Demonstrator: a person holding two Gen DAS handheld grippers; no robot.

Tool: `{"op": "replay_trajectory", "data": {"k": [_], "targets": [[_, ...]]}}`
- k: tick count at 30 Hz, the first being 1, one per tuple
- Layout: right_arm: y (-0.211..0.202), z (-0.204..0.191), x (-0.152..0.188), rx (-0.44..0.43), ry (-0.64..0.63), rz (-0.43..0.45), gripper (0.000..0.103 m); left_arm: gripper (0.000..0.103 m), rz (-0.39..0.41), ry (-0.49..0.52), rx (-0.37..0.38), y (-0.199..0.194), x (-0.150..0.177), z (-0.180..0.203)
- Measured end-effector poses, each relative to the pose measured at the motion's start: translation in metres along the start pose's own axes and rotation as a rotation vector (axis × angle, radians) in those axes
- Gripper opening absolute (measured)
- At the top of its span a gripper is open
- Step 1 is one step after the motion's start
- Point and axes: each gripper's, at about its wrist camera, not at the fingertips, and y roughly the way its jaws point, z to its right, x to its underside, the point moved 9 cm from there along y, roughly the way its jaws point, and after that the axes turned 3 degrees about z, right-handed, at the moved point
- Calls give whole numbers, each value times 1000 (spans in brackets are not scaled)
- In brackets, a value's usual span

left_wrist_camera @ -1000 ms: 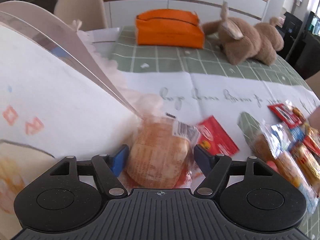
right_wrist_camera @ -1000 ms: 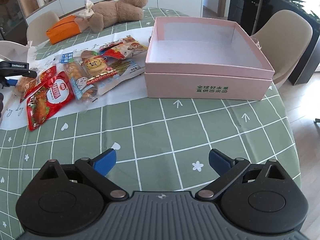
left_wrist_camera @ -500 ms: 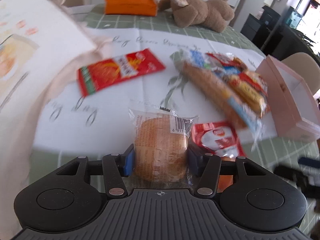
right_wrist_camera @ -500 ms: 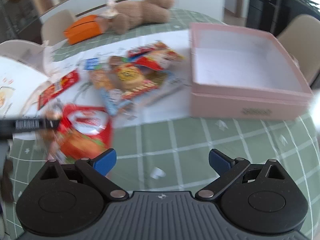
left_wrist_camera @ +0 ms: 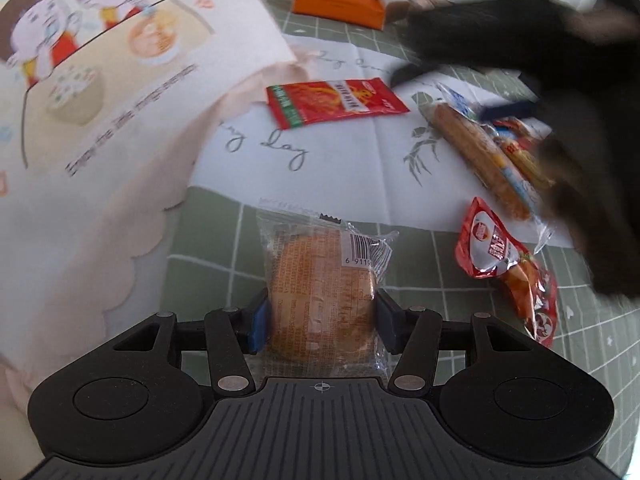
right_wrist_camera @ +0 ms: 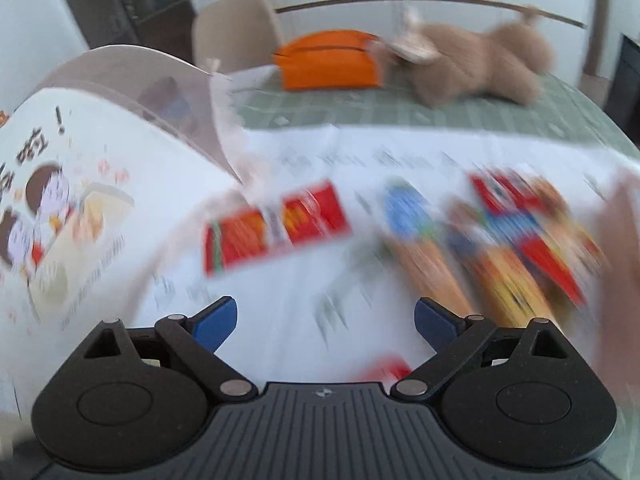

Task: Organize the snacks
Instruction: 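Grasp the red spicy snack packet with the right gripper while the left gripper holds the bread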

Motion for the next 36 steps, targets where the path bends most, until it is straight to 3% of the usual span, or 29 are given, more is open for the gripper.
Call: {"op": "replay_trajectory", "data": {"k": [2, 6, 8, 9, 10, 12, 18, 21, 23, 25, 28, 33, 36], "targets": [[31, -12, -19, 36, -21, -7, 95, 58, 1, -10, 16, -3, 2, -4], [86, -24, -54, 107, -24, -5, 81, 58, 7, -28, 43, -6, 3, -11], [106, -25, -59, 111, -5, -50, 74, 58, 6, -36, 54, -7, 3, -13], [112, -24, -58, 112, -10, -85, 59, 58, 6, -39, 60, -7, 3, -14], [114, -23, -55, 123, -28, -99, 54, 58, 6, -43, 66, -8, 2, -16], [104, -22, -46, 121, -85, -109, 53, 58, 9, -58, 71, -9, 1, -19], [59, -13, 8, -9, -102, -210, 54, 58, 16, -86, 19, -6, -9, -31], [45, -9, 22, -11, -113, -222, 54, 58, 19, -89, -16, -5, -13, -37], [41, -16, 22, -16, -161, -195, 59, 58, 16, -95, -24, -6, -15, -41], [36, -28, 19, -23, -229, -147, 76, 58, 14, -98, -26, -6, -15, -43], [42, -50, 14, -46, -316, -108, 81, 58, 12, -86, -31, -4, -14, -41], [71, -81, 21, -52, -472, -157, 81, 58, 5, -82, -26, -5, -12, -43], [78, -91, 25, -65, -570, -162, 87, 58, 7, -85, -23, -3, -13, -42]]}}
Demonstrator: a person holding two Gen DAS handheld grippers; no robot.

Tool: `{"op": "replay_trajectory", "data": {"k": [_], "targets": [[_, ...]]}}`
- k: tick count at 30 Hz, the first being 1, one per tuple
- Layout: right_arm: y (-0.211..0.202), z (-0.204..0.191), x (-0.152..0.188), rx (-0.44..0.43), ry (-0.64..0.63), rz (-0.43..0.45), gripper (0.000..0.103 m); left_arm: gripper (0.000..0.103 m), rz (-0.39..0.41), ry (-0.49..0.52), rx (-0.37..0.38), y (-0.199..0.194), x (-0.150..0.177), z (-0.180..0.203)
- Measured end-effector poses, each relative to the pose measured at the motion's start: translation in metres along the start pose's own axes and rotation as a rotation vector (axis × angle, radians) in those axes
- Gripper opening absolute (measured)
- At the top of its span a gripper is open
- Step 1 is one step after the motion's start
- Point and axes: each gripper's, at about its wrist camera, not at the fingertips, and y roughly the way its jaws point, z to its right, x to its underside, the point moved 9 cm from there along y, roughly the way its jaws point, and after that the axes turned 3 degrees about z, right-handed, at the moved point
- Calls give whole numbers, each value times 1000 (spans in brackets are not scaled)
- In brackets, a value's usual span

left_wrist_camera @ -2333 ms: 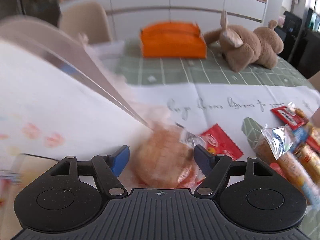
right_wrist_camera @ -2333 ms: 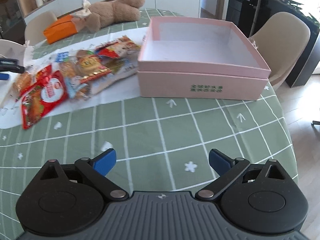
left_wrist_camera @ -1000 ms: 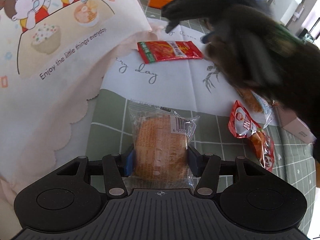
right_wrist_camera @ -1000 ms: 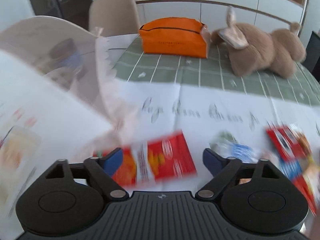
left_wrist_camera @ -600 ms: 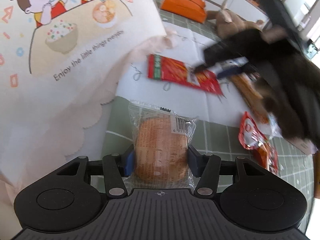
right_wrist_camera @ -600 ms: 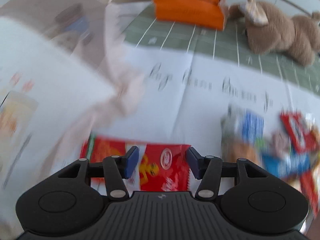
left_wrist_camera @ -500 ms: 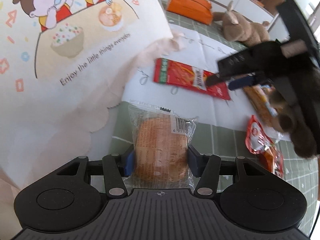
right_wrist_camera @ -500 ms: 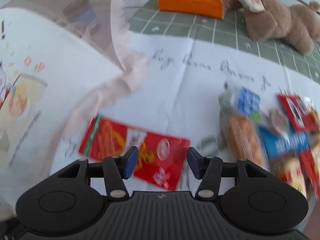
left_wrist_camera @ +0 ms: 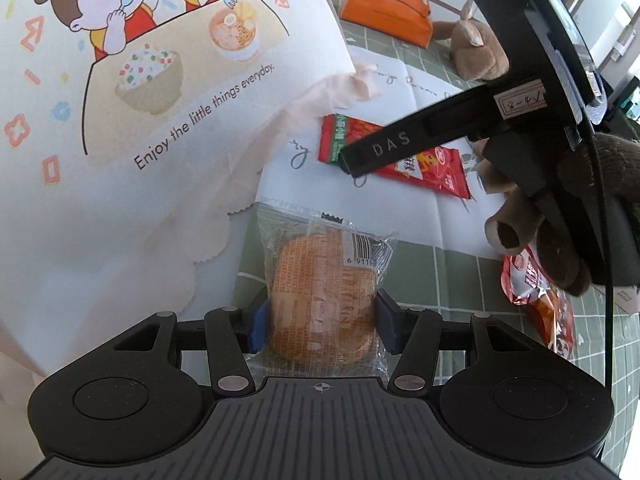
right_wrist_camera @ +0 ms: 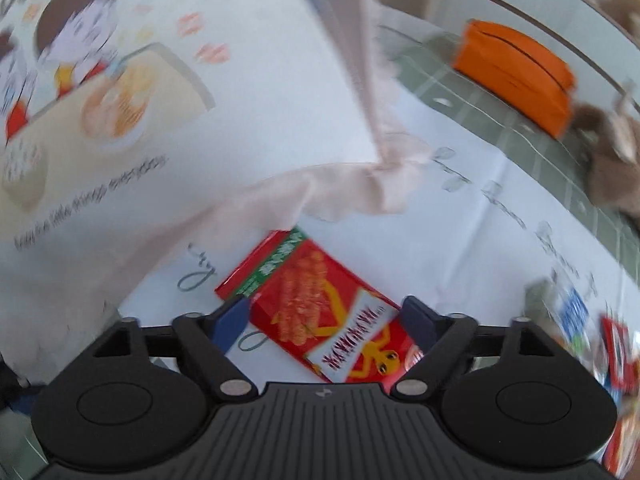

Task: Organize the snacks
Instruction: 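Grasp the red spicy snack packet with the right gripper while the left gripper holds the bread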

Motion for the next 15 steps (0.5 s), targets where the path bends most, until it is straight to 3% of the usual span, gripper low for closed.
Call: {"op": "replay_trajectory", "data": {"k": [3, 6, 8, 10, 15], "targets": [[0, 5, 1, 0, -4, 7, 88, 58, 6, 7, -12, 1, 0, 2], [3, 20, 0, -18, 117, 19, 88, 58, 8, 17, -21, 1, 1, 3], [-2, 29, 3, 1, 196, 29, 76, 58, 5, 15, -20, 1, 1, 4], [-9, 30, 9, 15, 218, 8, 58, 58, 4, 14, -22, 2, 1, 5], [-46, 34, 50, 47, 302, -29, 48, 58, -17, 28, 17, 4, 5, 19]]}}
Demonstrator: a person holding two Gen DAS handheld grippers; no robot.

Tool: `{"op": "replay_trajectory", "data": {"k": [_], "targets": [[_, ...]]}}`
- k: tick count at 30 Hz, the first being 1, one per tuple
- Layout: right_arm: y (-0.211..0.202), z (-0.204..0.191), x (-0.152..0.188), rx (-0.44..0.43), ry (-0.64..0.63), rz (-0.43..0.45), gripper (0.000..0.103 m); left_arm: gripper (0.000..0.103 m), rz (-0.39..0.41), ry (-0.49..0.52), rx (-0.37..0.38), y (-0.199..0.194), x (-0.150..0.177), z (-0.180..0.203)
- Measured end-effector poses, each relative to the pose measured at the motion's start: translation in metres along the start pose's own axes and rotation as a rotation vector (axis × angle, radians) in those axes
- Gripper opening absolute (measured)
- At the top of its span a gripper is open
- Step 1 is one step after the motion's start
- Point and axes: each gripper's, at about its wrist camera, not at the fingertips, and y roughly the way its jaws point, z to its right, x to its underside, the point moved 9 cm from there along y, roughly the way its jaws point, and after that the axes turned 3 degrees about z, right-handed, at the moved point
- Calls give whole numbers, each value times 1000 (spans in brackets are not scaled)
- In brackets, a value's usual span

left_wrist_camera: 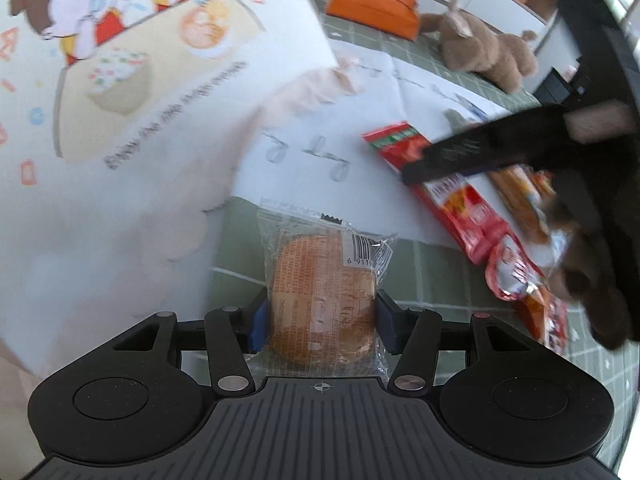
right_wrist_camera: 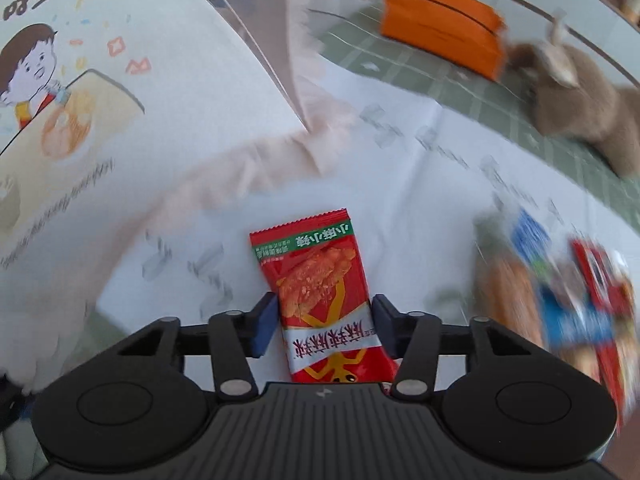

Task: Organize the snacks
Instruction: 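Grasp the red spicy snack packet with the right gripper while the left gripper holds the bread, then carry both snacks over the pink box and open both grippers to drop them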

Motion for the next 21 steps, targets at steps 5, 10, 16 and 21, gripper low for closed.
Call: {"op": "replay_trajectory", "data": {"k": [5, 10, 16, 21], "targets": [[-72, 44, 44, -17, 183, 84, 44, 58, -33, 55, 90, -1, 13, 43], [-141, 93, 98, 23, 334, 139, 44, 58, -90, 233, 227, -13, 43, 110], [-202, 149, 204, 204, 484, 148, 44, 58, -139, 335, 395, -41, 62, 177], [-242, 189, 264, 299, 607, 185, 44, 58, 13, 366, 545, -86, -2, 264]]}}
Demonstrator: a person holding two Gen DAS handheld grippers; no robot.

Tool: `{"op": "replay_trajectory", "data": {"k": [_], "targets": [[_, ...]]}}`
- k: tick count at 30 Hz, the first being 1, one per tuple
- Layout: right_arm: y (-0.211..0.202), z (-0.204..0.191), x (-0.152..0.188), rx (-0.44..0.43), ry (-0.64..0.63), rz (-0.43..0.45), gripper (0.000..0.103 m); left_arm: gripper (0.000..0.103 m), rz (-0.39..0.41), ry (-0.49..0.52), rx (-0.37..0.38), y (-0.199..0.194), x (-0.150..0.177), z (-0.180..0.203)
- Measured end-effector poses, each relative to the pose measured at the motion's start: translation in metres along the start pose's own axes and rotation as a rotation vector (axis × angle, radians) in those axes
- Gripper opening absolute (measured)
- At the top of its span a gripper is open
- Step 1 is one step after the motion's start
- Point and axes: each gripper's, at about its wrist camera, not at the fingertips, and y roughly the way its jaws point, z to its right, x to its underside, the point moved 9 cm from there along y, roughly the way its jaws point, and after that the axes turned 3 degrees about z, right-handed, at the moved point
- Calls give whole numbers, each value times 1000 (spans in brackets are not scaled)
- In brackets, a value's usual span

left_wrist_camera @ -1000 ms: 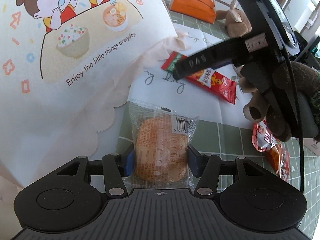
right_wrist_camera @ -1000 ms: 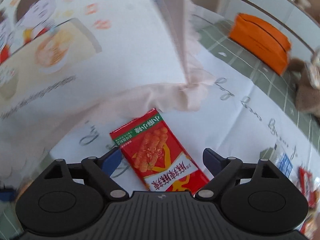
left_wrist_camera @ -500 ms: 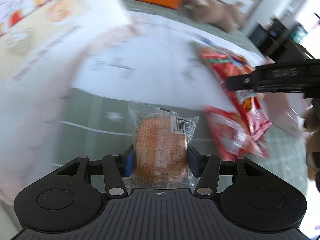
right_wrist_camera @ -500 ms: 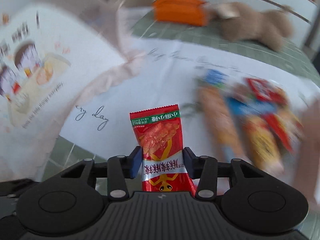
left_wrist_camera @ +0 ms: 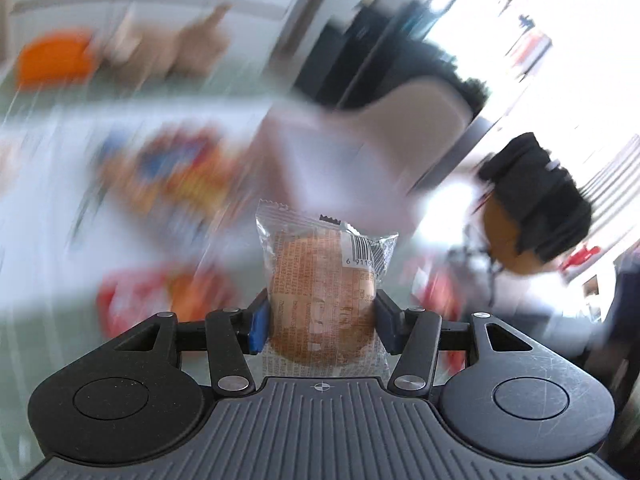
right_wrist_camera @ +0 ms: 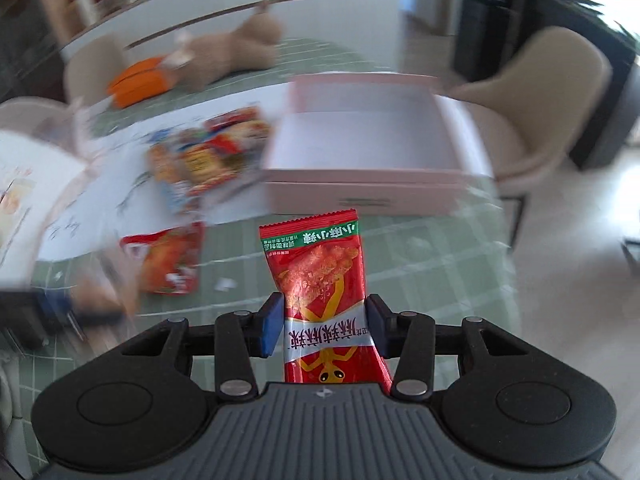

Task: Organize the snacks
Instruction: 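Carry both snacks over the pink box and open both grippers to drop them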

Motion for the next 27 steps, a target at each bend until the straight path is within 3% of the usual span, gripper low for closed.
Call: {"op": "replay_trajectory", "data": {"k": [4, 7, 9, 13, 18, 20, 21, 22, 24, 27], "targets": [[-14, 30, -15, 10, 41, 66, 44, 59, 143, 96, 19, 25, -95, 47], [-14, 40, -30, 10, 53, 98, 44, 57, 53, 109, -14, 79, -115, 50], [-10, 47, -36, 10, 54, 109, 44, 57, 48, 71, 12, 95, -116, 43], [2, 60, -55, -1, 65, 122, 44, 57, 89, -3, 42, 90, -106, 19], [12, 51, -132, -49, 34, 206, 45, 57, 145, -45, -110, 69, -89, -39], [28, 41, -170, -61, 26, 205, 51, 57, 139, -68, -196, 58, -80, -70], [37, 38, -183, -62, 25, 191, 67, 57, 127, -84, -243, 52, -73, -86], [46, 32, -193, -64, 19, 183, 74, 57, 113, -98, -287, 44, -66, -101], [56, 17, -201, -71, -22, 187, 74, 57, 75, -123, -351, 32, -46, -130], [67, -12, -177, -136, -72, 144, 74, 57, -10, -174, -375, 29, -11, -161]]}}
